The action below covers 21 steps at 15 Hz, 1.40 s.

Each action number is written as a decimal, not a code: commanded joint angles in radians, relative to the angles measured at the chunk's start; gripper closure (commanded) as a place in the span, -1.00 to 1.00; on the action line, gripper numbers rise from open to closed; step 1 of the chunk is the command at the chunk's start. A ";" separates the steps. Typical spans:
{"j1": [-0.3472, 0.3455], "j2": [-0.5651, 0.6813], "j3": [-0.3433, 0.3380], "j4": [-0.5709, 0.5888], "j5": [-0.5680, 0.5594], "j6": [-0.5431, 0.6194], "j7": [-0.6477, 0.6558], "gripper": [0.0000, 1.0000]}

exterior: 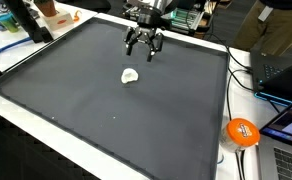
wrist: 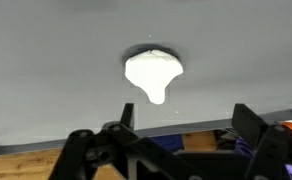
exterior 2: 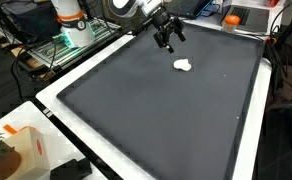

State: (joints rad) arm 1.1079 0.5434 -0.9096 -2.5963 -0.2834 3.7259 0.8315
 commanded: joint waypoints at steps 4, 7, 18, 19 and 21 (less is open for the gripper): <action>-0.042 -0.001 0.140 -0.002 0.307 0.050 -0.241 -1.00; 0.004 0.019 0.135 -0.013 0.379 0.087 -0.238 -1.00; -0.074 0.078 0.394 0.092 0.900 0.104 -0.557 -1.00; -0.099 0.083 0.431 0.111 0.947 0.116 -0.606 -1.00; -0.171 0.084 0.514 0.148 0.998 0.150 -0.683 -1.00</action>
State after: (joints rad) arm 1.0394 0.6120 -0.5086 -2.5014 0.6317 3.8246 0.2564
